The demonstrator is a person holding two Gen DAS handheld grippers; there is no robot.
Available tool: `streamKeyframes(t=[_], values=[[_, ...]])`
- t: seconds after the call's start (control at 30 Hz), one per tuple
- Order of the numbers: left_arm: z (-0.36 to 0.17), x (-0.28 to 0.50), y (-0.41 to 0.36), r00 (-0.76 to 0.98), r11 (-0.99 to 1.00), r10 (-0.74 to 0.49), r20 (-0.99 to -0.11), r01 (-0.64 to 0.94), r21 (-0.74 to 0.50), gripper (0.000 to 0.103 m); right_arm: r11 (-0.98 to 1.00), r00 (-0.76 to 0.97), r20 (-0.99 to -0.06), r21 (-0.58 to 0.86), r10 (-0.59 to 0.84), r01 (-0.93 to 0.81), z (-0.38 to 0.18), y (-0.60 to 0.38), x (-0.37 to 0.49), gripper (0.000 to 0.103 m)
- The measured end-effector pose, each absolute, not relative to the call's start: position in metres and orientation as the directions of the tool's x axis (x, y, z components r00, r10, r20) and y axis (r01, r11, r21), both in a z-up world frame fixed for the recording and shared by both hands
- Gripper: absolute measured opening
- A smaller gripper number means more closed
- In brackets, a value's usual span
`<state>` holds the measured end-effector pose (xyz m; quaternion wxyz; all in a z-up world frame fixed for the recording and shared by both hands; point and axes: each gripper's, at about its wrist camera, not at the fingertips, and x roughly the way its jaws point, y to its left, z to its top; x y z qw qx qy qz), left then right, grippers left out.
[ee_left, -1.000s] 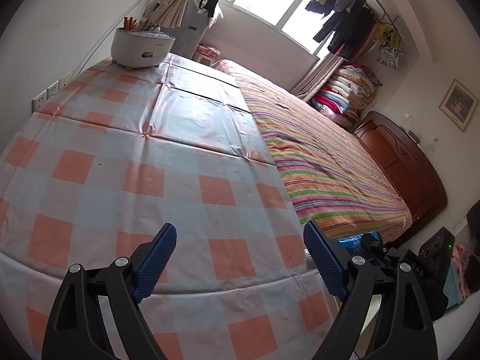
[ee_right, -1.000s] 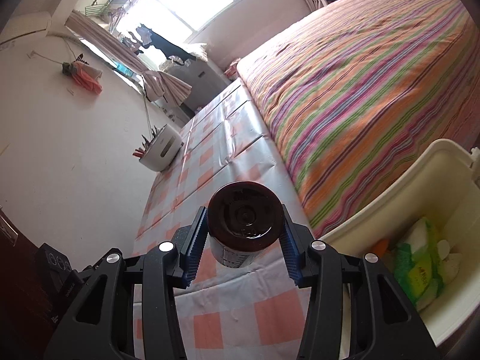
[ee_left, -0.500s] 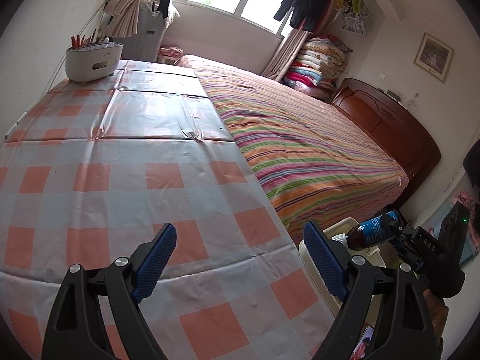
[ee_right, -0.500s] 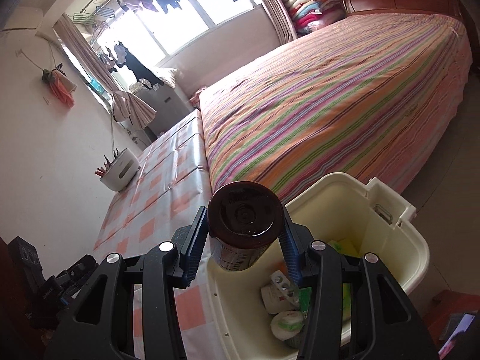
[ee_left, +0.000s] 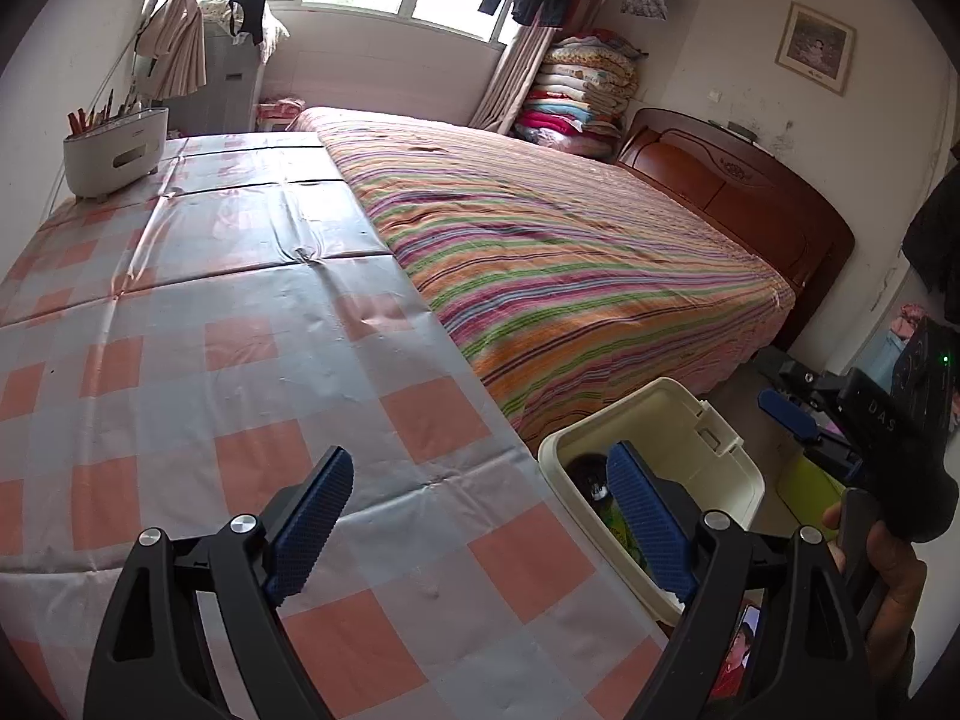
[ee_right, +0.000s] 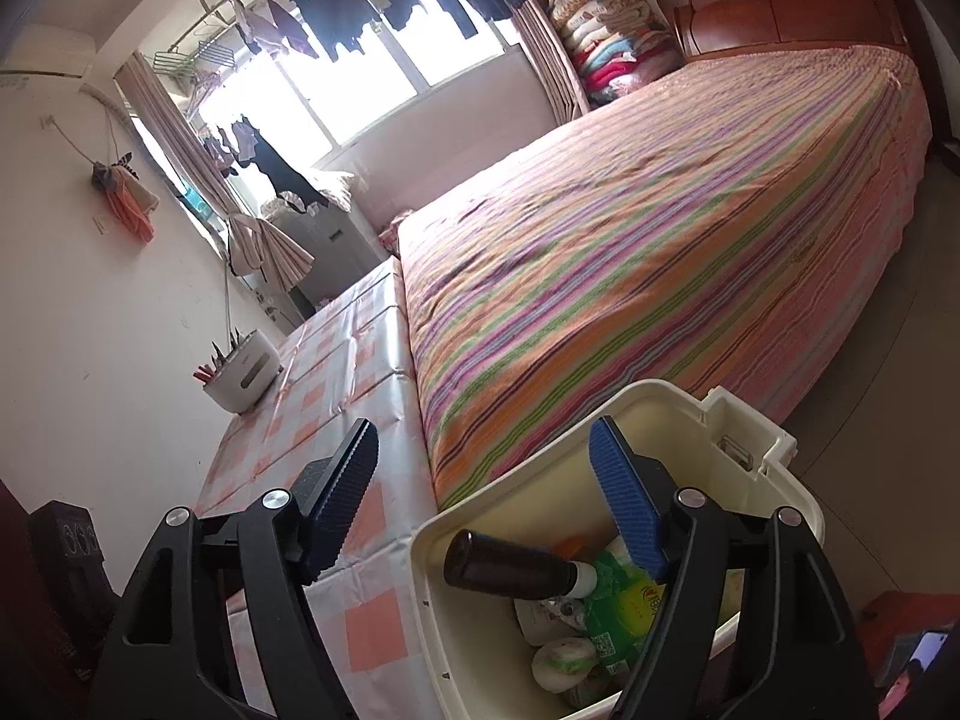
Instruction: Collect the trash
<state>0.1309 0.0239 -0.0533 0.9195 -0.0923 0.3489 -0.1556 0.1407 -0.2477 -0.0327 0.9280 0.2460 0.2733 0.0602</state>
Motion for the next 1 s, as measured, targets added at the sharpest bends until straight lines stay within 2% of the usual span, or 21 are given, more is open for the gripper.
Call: streamKeyframes(t=[0.43,0.7,1.0], values=[[-0.054,0.121,-0.032,0.674,0.904,-0.421,-0.608,0.364,-0.223,0.084,0.913,0.928,-0.345,0.407,0.141,0.013,-0.006,-0.254,0.109,0.082],[-0.060,0.118,-0.052,0.653,0.896,-0.427,-0.626,0.398,-0.197,0.084,0.894,0.917,-0.370,0.447,0.147,0.038,-0.027,-0.266,0.114,0.082],[-0.065,0.116,-0.059,0.644,0.897,-0.420,-0.640,0.402,-0.185,0.084,0.911,0.900,-0.416,0.408,0.132,0.055,-0.044,-0.260,0.117,0.082]])
